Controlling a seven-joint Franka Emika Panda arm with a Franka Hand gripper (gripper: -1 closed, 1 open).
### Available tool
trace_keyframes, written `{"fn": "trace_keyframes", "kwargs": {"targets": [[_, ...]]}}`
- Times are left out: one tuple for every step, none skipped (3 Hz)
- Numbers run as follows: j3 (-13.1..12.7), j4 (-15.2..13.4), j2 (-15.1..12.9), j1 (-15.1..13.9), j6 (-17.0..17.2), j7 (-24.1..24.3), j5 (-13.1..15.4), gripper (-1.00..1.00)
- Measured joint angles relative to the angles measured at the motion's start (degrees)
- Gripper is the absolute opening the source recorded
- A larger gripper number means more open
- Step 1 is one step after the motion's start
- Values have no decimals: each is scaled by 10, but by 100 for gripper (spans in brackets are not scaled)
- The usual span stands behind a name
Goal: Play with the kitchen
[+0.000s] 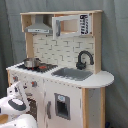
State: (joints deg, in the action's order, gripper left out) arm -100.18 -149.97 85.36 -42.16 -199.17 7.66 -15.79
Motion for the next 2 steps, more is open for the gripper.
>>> {"fn": "trace_keyframes", "kwargs": {"targets": [[-13, 0, 7, -9, 0, 64, 0, 100], [-26, 4, 13, -16, 1, 131, -1, 100]]}}
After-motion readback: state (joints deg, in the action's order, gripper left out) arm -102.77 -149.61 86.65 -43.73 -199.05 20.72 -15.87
